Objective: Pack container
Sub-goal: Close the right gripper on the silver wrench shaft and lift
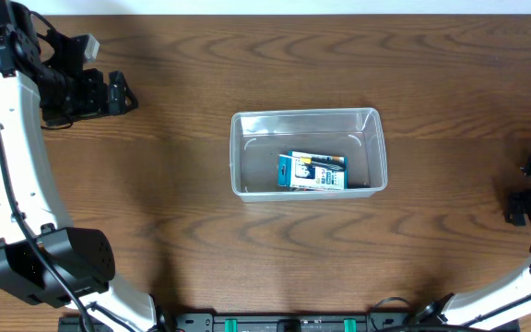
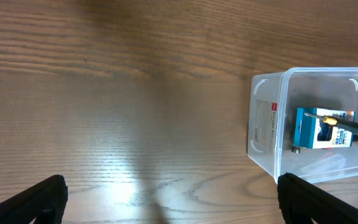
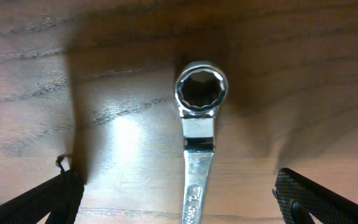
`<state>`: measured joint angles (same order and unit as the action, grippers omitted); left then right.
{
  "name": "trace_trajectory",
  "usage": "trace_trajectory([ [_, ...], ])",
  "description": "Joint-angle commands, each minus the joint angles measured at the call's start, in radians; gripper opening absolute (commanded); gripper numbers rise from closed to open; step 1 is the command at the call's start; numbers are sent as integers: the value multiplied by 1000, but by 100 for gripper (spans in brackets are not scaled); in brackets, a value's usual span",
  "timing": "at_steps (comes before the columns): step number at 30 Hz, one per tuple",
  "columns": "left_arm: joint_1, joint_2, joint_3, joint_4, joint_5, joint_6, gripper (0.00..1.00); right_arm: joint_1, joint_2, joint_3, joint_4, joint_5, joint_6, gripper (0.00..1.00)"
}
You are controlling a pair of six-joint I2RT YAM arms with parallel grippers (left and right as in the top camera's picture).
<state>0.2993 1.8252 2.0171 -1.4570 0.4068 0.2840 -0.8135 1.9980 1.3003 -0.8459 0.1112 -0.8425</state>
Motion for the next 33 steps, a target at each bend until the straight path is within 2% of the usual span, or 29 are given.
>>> trace_trajectory([
  [1,3,-3,-4,0,-8,-13,98,-6,33,-27,22,49,26,95],
  [4,3,-3,-4,0,-8,-13,98,-6,33,-27,12,39,26,91],
  [9,3,-3,-4,0,-8,-13,98,-18,33,-27,-3,-6,27,98],
  [16,3,-3,-4,0,-8,-13,98,-47,33,-27,-13,-19,26,97],
  [24,3,-3,-4,0,-8,-13,98,-70,33,-27,-26,-85,15,99],
  [26,3,-3,-4,0,-8,-13,98,-70,33,-27,-25,-85,15,98],
  [29,3,-3,-4,0,-8,-13,98,-70,33,-27,-24,-85,15,89],
  [33,3,-3,-4,0,-8,-13,98,-70,33,-27,-17,-85,15,69],
])
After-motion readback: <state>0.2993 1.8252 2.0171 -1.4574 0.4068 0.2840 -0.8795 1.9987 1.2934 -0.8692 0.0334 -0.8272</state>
